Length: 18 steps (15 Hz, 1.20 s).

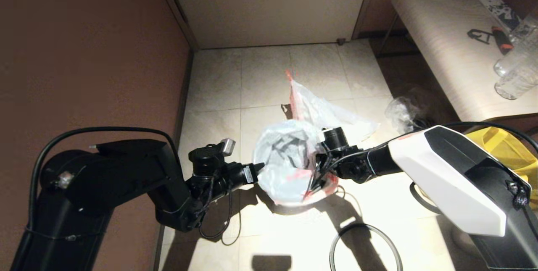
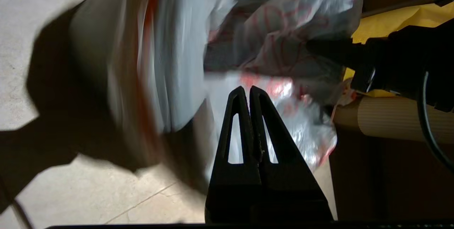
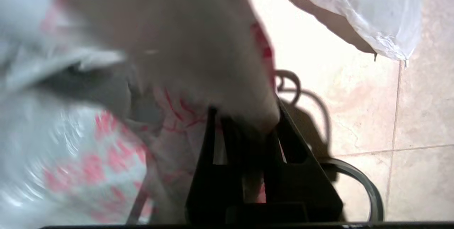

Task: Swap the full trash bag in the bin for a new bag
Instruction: Put the new garbage bag on the trash can

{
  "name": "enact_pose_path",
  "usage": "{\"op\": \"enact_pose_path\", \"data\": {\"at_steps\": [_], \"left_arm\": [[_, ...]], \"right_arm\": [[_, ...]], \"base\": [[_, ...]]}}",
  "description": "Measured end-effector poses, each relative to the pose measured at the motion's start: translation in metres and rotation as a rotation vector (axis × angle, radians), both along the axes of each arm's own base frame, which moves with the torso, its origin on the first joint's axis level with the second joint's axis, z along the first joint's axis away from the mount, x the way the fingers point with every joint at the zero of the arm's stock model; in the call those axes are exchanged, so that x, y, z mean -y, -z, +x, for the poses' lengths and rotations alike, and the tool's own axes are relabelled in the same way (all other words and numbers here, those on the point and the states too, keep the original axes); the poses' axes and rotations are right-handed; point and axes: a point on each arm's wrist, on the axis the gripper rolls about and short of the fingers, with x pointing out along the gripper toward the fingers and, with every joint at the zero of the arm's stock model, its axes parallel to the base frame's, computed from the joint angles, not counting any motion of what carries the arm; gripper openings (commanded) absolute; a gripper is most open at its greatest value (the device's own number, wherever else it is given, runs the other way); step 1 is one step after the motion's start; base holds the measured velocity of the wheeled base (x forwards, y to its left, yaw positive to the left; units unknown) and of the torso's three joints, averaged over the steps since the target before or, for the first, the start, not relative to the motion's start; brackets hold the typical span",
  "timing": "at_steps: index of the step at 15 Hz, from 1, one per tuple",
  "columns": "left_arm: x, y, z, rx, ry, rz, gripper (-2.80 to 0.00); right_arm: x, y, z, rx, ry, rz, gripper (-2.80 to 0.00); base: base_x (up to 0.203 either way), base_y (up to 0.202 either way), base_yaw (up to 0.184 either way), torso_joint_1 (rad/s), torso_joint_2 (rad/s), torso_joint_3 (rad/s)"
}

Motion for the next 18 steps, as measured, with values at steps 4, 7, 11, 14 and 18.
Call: {"op": "enact_pose_path", "data": {"at_steps": [4, 7, 11, 14, 18], "left_arm": [[0.001, 0.001, 0.0, 0.001, 0.0, 0.002, -2.8], [-0.001, 0.002, 0.001, 0.002, -0.006, 0.003, -2.8], [-0.001, 0.003, 0.002, 0.0, -0.006, 0.004, -2.8], [0.0, 0.004, 0.002, -0.002, -0.004, 0.005, -2.8], [0.0, 0.004, 0.002, -0.001, -0.006, 0.004, -2.8]], "right_arm": [[-0.007, -0.007, -0.031, -0.093, 0.034, -0.053, -2.8], [-0.007, 0.001, -0.059, -0.172, 0.04, -0.08, -2.8], [-0.007, 0.018, -0.103, -0.279, 0.049, -0.097, -2.8], [-0.004, 0.012, -0.119, -0.357, 0.05, -0.069, -2.8], [-0.006, 0.001, -0.135, -0.393, 0.025, -0.048, -2.8]], "base": [[0.0, 0.0, 0.0, 0.0, 0.0, 0.0], [0.0, 0.0, 0.0, 0.0, 0.0, 0.0], [0.0, 0.0, 0.0, 0.0, 0.0, 0.0], [0.0, 0.0, 0.0, 0.0, 0.0, 0.0], [0.0, 0.0, 0.0, 0.0, 0.0, 0.0]]}}
